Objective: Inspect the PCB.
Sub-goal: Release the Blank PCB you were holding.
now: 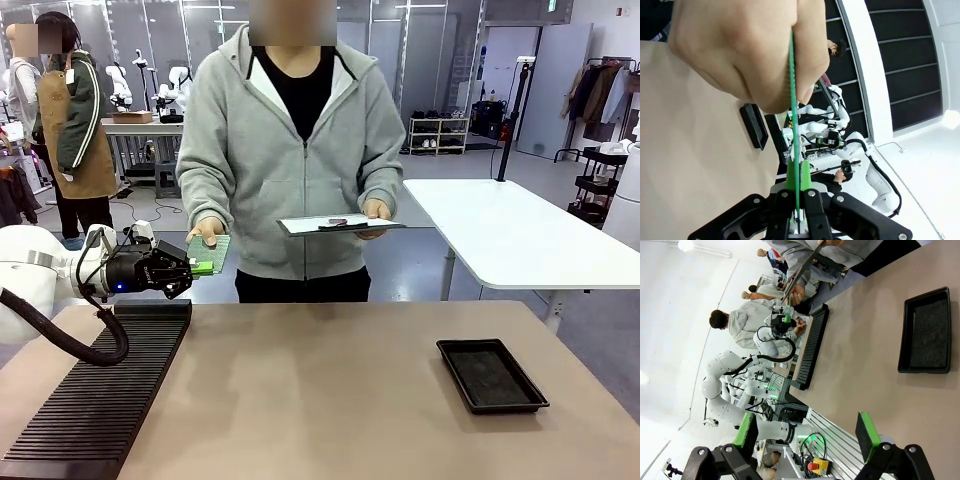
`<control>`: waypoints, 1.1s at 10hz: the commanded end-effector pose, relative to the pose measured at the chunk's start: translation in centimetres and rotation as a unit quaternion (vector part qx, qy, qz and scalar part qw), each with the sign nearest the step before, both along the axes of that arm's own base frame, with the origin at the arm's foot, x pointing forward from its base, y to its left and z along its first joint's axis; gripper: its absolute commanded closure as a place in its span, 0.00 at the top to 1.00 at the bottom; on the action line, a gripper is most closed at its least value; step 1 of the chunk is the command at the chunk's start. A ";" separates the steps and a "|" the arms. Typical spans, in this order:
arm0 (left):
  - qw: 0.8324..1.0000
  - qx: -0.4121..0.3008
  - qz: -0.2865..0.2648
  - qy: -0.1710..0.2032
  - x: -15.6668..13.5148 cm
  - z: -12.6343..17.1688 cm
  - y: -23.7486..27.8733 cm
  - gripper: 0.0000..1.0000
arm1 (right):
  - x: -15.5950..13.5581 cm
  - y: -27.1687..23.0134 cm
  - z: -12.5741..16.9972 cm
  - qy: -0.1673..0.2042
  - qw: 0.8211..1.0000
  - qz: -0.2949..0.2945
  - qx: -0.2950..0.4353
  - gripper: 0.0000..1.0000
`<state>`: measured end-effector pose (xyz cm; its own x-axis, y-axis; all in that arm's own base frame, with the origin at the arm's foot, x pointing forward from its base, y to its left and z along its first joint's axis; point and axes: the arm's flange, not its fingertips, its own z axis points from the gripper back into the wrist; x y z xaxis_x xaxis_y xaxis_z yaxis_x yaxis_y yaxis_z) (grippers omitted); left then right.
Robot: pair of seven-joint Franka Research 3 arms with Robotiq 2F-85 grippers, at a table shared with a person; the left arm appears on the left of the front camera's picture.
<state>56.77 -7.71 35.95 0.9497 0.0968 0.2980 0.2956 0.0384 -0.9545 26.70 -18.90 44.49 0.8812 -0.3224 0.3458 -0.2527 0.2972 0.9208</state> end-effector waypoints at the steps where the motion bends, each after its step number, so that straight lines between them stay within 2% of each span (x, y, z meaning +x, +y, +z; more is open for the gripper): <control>1: 1.000 0.004 -0.004 -0.003 -0.1 0.1 -0.1 0.04 | 0.0 -0.1 0.1 -0.011 1.000 0.001 0.003 1.00; 5: 1.000 0.000 0.000 0.000 0.0 0.0 0.0 0.04 | 0.0 -0.1 0.1 -0.011 1.000 0.001 0.003 1.00; 6: 1.000 -0.026 -0.002 -0.001 0.0 0.3 0.2 0.33 | 0.0 -0.1 0.1 -0.011 1.000 0.001 0.003 1.00; 7: 1.000 -0.020 -0.001 0.000 -0.1 0.2 0.2 0.29 | 0.0 -0.1 0.1 -0.011 1.000 0.001 0.003 1.00; 8: 1.000 -0.016 -0.006 -0.002 -0.2 0.2 0.2 0.59 | 0.0 -0.1 0.1 -0.011 1.000 0.001 0.003 1.00; 9: 1.000 -0.014 -0.002 -0.004 -0.1 0.1 0.3 0.54 | 0.0 -0.1 0.1 -0.011 1.000 0.001 0.003 1.00; 10: 1.000 -0.011 0.002 -0.006 0.0 0.1 0.4 0.84 | 0.0 -0.1 0.1 -0.011 1.000 0.001 0.003 1.00; 11: 1.000 -0.011 0.002 -0.007 0.0 0.1 0.4 0.80 | 0.0 -0.1 0.1 -0.011 1.000 0.001 0.003 1.00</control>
<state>56.77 -7.36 36.03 0.9492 0.1016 0.2979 0.2963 0.0302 -0.9546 26.70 -18.90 44.49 0.8812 -0.3224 0.3458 -0.2527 0.2972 0.9208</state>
